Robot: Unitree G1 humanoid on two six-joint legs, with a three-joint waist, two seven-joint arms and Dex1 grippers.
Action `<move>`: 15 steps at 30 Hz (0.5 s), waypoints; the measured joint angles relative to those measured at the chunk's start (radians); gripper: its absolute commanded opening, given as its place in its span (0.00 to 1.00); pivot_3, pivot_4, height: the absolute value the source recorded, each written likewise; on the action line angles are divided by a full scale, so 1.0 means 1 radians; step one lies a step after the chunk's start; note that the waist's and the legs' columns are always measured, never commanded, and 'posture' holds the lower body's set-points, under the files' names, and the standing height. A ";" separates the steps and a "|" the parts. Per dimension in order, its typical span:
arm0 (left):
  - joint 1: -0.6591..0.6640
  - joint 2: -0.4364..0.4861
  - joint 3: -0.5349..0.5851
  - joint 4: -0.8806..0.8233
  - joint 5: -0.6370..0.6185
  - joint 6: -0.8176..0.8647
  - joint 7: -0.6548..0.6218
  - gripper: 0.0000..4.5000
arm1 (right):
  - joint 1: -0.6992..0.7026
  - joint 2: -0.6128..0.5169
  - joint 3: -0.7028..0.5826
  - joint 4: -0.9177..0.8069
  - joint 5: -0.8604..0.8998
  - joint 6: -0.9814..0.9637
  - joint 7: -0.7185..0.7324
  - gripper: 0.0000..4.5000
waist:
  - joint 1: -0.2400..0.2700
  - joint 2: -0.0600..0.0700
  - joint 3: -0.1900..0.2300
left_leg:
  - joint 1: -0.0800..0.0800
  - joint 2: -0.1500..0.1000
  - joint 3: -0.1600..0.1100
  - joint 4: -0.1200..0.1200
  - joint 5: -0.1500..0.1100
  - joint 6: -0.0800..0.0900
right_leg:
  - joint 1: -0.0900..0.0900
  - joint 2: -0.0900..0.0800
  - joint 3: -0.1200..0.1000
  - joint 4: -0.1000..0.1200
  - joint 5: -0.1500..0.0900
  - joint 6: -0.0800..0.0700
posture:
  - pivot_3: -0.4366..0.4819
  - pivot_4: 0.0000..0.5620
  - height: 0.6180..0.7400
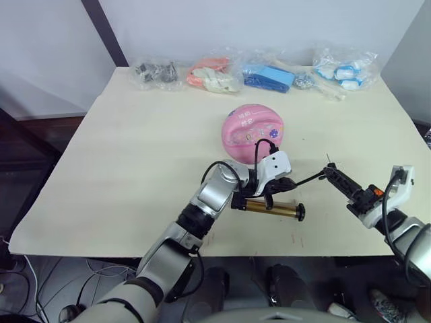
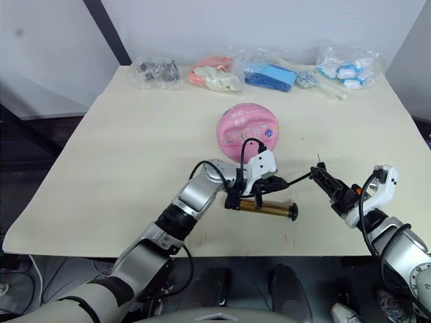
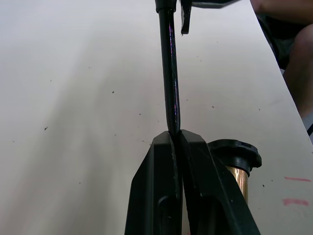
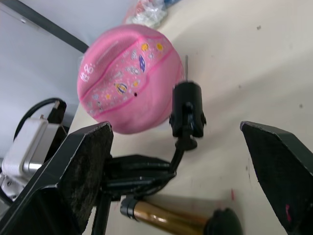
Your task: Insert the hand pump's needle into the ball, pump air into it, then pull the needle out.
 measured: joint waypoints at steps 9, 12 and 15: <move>0.001 0.001 0.000 -0.015 -0.018 0.024 0.011 0.00 | -0.026 0.015 0.004 0.011 -0.035 0.000 0.001 0.81 | 0.001 0.000 0.000 | 0.000 0.000 0.000 0.000 0.000 0.000 | 0.000 0.000 0.000 0.000 0.000 0.000 | 0.48 0.27 1.00; 0.001 0.003 0.000 -0.017 -0.024 0.034 0.014 0.00 | -0.031 0.021 0.004 0.015 -0.042 0.000 0.001 0.81 | 0.000 0.000 0.000 | 0.000 0.000 0.000 0.000 0.000 0.000 | 0.000 0.000 0.000 0.000 0.000 0.000 | 0.48 0.27 1.00; 0.003 0.004 0.000 -0.023 -0.027 0.037 0.018 0.00 | -0.036 0.034 0.005 0.015 -0.064 0.000 0.003 0.81 | 0.001 0.000 0.000 | 0.000 0.000 0.000 0.000 0.000 0.000 | 0.000 0.000 0.000 0.000 0.000 0.000 | 0.48 0.27 1.00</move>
